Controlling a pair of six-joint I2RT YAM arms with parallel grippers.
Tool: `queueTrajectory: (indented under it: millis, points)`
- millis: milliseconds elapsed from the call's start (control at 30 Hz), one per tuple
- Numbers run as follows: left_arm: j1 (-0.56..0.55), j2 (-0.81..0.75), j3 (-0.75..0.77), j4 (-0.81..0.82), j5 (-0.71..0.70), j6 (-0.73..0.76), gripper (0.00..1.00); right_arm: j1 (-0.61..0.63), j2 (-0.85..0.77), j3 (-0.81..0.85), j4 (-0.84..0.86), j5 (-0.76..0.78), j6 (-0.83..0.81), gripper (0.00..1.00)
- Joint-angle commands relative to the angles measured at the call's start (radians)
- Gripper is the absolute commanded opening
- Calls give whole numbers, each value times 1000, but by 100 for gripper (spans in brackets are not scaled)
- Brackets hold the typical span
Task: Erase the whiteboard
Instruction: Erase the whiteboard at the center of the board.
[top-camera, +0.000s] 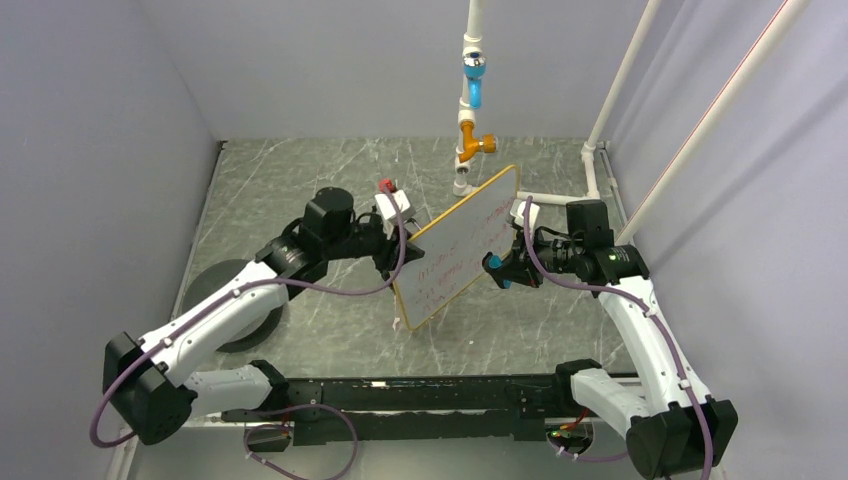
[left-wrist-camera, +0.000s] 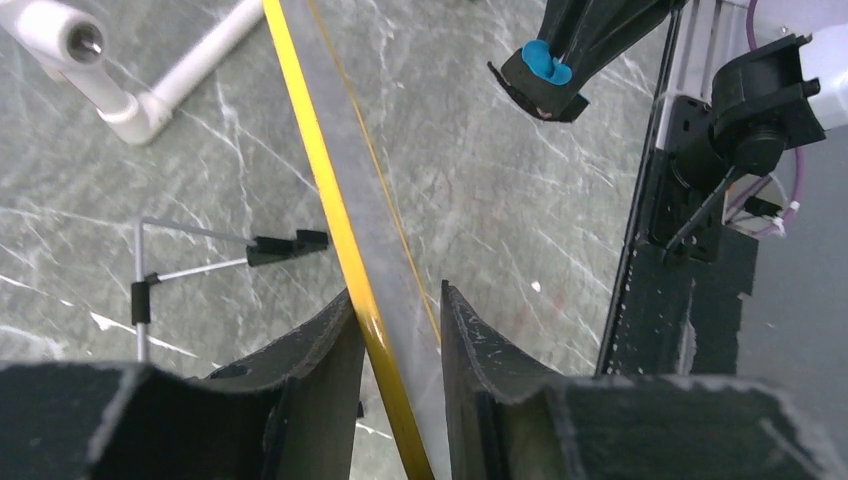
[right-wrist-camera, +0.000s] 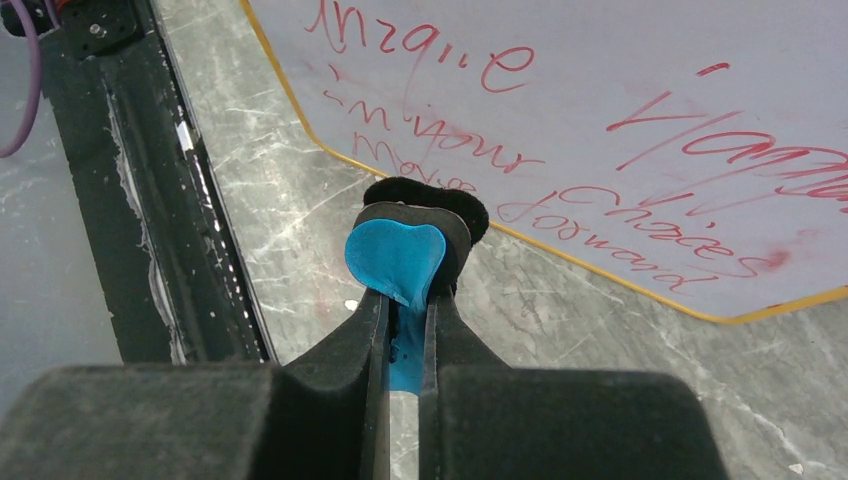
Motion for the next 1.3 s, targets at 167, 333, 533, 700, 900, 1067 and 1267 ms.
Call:
queueTrajectory:
  millis: [167, 333, 533, 700, 900, 1067, 1267]
  points:
    - [-25, 231, 355, -428, -6, 16, 37, -2, -26, 1, 4, -39, -29, 0]
    - [-34, 368, 562, -614, -45, 0, 38, 0, -29, -7, 1, -42, -29, 0]
    - [-37, 550, 773, -765, -17, -31, 38, 18, -34, -14, 12, -27, -25, 0]
    - [-36, 672, 890, -836, 11, -47, 29, 45, -34, -18, 19, -12, -21, 0]
    - [-32, 646, 854, -823, 83, -48, 0, 167, -56, -12, -2, 81, -77, 0]
    - [18, 560, 734, -706, 212, -123, 0, 378, -90, 14, -1, 190, -248, 0]
    - [103, 630, 748, -727, 335, -146, 0, 584, 12, 3, 162, 331, -304, 0]
